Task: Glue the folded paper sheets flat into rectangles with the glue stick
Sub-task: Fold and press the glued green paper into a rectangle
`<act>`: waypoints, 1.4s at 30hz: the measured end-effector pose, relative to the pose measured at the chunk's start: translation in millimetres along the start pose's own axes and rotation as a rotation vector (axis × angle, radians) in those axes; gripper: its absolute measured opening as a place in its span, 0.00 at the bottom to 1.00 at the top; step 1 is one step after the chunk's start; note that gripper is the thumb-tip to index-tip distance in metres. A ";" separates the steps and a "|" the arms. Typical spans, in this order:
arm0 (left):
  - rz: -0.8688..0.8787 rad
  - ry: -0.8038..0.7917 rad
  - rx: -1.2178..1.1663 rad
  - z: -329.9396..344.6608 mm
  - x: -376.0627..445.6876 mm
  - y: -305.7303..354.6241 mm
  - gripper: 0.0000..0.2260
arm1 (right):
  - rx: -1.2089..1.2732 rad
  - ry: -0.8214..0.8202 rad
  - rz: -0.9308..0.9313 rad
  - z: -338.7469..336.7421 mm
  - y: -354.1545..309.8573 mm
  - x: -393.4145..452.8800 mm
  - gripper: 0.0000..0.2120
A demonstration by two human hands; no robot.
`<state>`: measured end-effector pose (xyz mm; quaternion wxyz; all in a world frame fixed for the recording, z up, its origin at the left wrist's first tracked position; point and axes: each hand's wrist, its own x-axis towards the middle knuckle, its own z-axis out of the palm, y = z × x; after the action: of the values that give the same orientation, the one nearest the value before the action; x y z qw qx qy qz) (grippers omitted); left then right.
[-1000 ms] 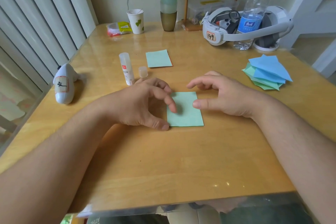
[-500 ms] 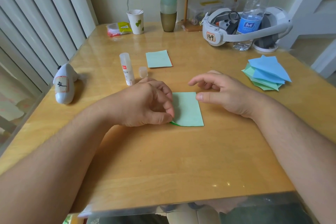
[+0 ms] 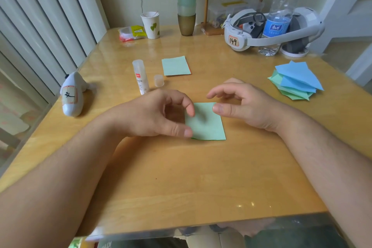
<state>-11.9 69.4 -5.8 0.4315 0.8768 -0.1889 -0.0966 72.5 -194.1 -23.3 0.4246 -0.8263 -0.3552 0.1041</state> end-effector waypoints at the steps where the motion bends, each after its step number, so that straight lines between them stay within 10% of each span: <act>1: 0.011 -0.036 0.070 0.3 -1.2 0.4 0.19 | -0.003 0.000 0.001 -0.3 0.4 0.1 0.23; 10: 0.104 0.077 0.357 5.9 2.3 -5.0 0.07 | 0.015 0.004 0.007 -1.5 4.1 2.8 0.22; 16: 0.092 0.242 0.202 14.5 12.7 -4.2 0.07 | 0.055 0.064 -0.006 0.1 0.1 3.2 0.22; 20: 0.092 0.434 -0.133 21.9 23.8 -2.1 0.04 | 0.156 0.122 -0.017 2.6 -6.0 4.4 0.41; 26: 0.147 0.593 -0.393 21.5 28.4 7.3 0.03 | 0.301 0.328 -0.119 16.1 -9.1 8.2 0.02; 32: 0.025 0.445 -0.540 26.3 30.0 11.6 0.17 | 0.516 0.437 -0.063 17.4 -12.5 13.0 0.08; 42: -0.015 0.303 -0.456 35.3 34.6 6.7 0.10 | 0.681 0.467 0.055 16.9 -19.5 14.9 0.07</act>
<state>6.2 25.9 -22.2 0.6404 0.7628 -0.0893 -0.0077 65.6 -165.9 -16.7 0.7401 -0.6490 -0.1724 0.0368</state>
